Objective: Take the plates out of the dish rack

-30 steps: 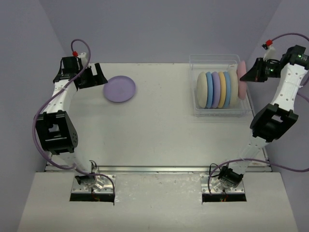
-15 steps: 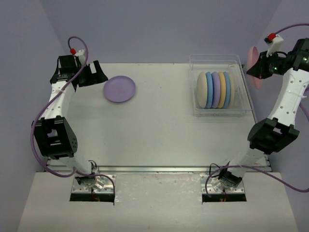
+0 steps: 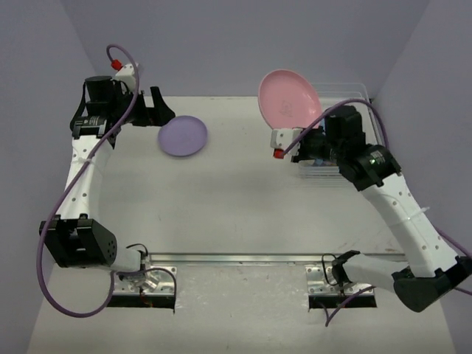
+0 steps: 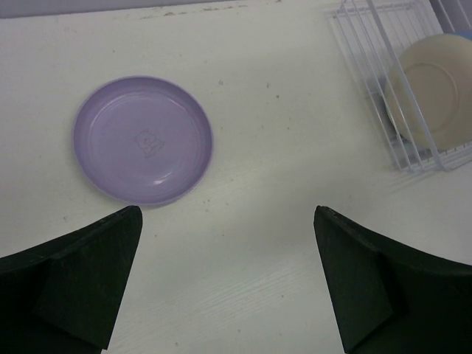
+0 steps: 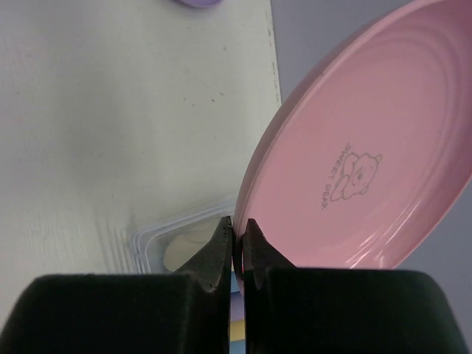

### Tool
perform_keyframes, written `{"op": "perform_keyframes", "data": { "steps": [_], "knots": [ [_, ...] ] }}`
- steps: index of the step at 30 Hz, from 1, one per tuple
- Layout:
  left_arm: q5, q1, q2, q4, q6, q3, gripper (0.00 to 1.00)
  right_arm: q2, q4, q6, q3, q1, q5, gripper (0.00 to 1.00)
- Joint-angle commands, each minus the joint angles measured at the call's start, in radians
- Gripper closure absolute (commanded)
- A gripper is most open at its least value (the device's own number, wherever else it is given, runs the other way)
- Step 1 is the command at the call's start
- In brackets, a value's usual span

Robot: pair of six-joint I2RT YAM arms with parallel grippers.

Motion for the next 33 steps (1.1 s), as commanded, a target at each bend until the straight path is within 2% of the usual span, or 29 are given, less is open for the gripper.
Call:
{"op": "perform_keyframes", "data": {
  "steps": [1, 5, 12, 16, 19, 23, 30, 33],
  "knots": [
    [-0.020, -0.121, -0.025, -0.082, 0.098, 0.051, 0.02, -0.023, 0.190, -0.258, -0.196, 0.228, 0.357, 1.00],
    [0.007, -0.176, -0.012, -0.130, 0.108, 0.081, 0.08, -0.007, 0.279, -0.387, -0.327, 0.378, 0.482, 1.00],
    [-0.102, -0.310, 0.003, -0.184, 0.185, 0.059, 0.16, 0.047, 0.320, -0.452, -0.395, 0.489, 0.583, 1.00],
    [-0.117, -0.354, 0.034, -0.203, 0.193, 0.028, 0.23, 0.064, 0.352, -0.457, -0.408, 0.517, 0.596, 1.00],
    [-0.089, -0.360, 0.057, -0.207, 0.193, 0.021, 0.28, 0.064, 0.364, -0.471, -0.424, 0.529, 0.602, 1.00],
    [-0.074, -0.372, 0.075, -0.206, 0.193, 0.025, 0.29, 0.061, 0.375, -0.480, -0.443, 0.546, 0.602, 1.00],
    [-0.070, -0.385, 0.103, -0.192, 0.189, 0.009, 0.44, 0.057, 0.448, -0.501, -0.468, 0.575, 0.595, 1.00],
    [-0.050, -0.387, 0.113, -0.185, 0.182, 0.001, 0.46, 0.064, 0.477, -0.510, -0.476, 0.587, 0.594, 1.00]
  ]
}}
